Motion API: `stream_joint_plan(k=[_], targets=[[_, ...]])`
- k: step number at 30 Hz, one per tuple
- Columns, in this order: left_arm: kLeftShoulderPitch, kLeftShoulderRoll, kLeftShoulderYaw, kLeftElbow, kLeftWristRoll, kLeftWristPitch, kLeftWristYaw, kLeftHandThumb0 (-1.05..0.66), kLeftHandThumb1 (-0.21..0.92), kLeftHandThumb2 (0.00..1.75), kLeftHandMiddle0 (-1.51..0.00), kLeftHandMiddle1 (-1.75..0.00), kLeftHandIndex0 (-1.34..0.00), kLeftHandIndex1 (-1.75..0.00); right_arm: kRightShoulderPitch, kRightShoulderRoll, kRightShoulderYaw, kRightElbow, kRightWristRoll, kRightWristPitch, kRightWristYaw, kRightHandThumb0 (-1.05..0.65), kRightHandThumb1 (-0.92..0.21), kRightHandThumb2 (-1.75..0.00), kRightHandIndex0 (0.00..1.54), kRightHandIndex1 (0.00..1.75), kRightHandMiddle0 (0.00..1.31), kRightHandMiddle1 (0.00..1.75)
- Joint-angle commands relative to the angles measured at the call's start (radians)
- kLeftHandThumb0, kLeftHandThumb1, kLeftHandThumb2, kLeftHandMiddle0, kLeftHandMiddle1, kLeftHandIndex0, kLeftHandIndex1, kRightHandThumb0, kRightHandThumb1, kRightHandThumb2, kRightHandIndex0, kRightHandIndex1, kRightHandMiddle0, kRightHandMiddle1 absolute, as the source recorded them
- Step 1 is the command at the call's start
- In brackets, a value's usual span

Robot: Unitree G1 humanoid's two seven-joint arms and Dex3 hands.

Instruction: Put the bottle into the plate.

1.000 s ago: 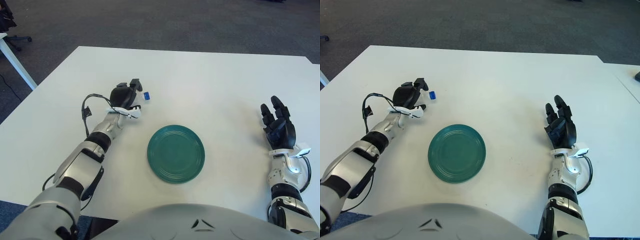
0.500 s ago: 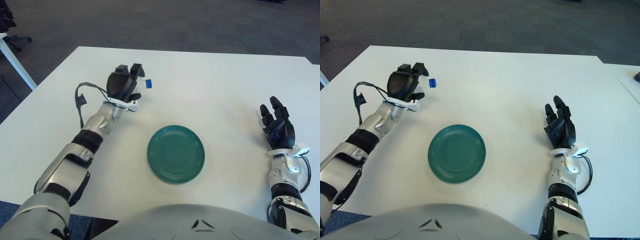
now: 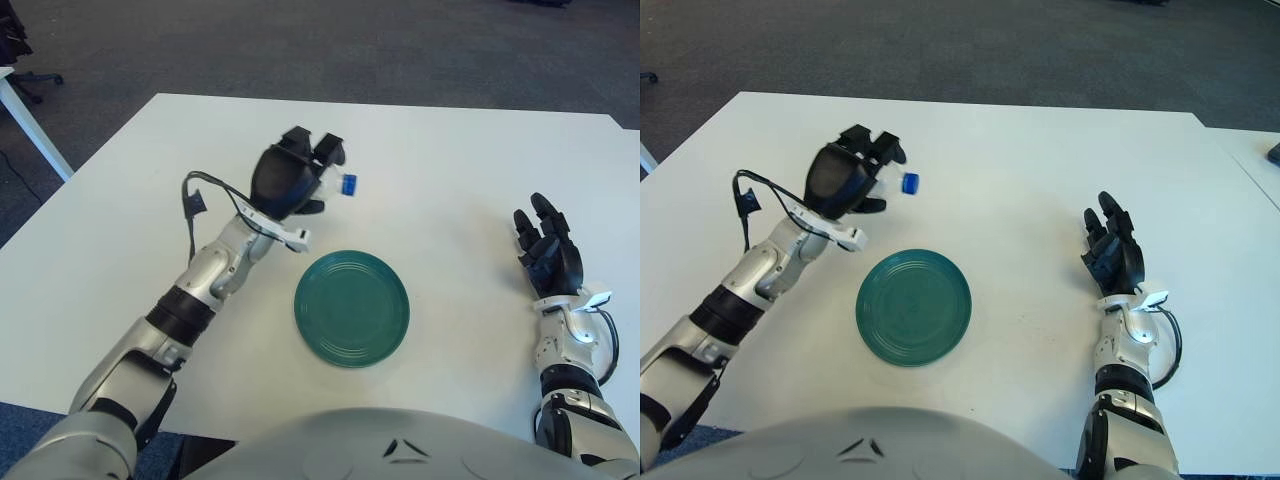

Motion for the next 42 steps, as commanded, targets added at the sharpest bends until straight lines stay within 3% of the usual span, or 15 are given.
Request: stream_joint_plan(k=[1,10,20,23,27,34,36,39,42], targets=[[0.039,0.023,0.025,-0.103,0.032,-0.01,-0.033,0.0,0.06,1.61,-0.82,-1.7,-0.58,-1.75,0.04,0.064,0.02,0.064,-0.017,-0.008,-0.024,-1.0,-0.92,-1.11,0.12,0.0,0.0,0.31],[0.077,0.031,-0.011,-0.187,0.066,-0.071,-0.164,0.0,0.14,1.52,-0.76,-1.71,-0.52,-1.75,0.03,0.068,0.026,0.098,-0.033,-0.009,-0.05,-0.98,-0.92,-1.11,0.11,0.0,0.0,0.29],[0.199,-0.033,-0.085,-0.246,0.036,-0.128,-0.253,0.0,0.21,1.45,-0.7,-1.73,-0.46,-1.75,0.031,0.07,0.047,0.104,-0.055,-0.038,-0.072,-0.98,-0.92,-1.11,0.1,0.0,0.0,0.28],[0.204,-0.04,-0.082,-0.261,0.039,-0.135,-0.289,0.0,0.21,1.46,-0.7,-1.74,-0.46,-1.75,0.032,0.069,0.051,0.103,-0.063,-0.045,-0.079,-0.98,-0.92,-1.12,0.1,0.0,0.0,0.29],[0.192,-0.022,-0.08,-0.267,0.073,-0.144,-0.36,0.0,0.08,1.59,-0.8,-1.74,-0.56,-1.71,0.034,0.069,0.055,0.098,-0.074,-0.045,-0.097,-0.98,-0.92,-1.12,0.11,0.0,0.0,0.3],[0.167,0.0,-0.066,-0.226,0.108,-0.184,-0.354,-0.01,0.04,1.6,-0.83,-1.75,-0.64,-1.62,0.039,0.072,0.057,0.09,-0.071,-0.046,-0.106,-0.97,-0.92,-1.13,0.11,0.01,0.0,0.31],[0.164,0.001,-0.068,-0.214,0.123,-0.19,-0.348,-0.01,0.06,1.55,-0.82,-1.75,-0.67,-1.54,0.039,0.074,0.054,0.087,-0.065,-0.045,-0.104,-0.97,-0.92,-1.13,0.11,0.01,0.0,0.31],[0.172,-0.005,-0.066,-0.201,0.125,-0.188,-0.349,-0.01,0.18,1.46,-0.64,-1.75,-0.59,-1.68,0.041,0.077,0.051,0.082,-0.056,-0.044,-0.099,-0.97,-0.92,-1.12,0.12,0.01,0.0,0.31],[0.181,-0.012,-0.065,-0.183,0.117,-0.186,-0.348,-0.01,0.23,1.41,-0.58,-1.75,-0.55,-1.72,0.043,0.08,0.049,0.077,-0.049,-0.045,-0.094,-0.97,-0.92,-1.12,0.11,0.0,0.0,0.31]])
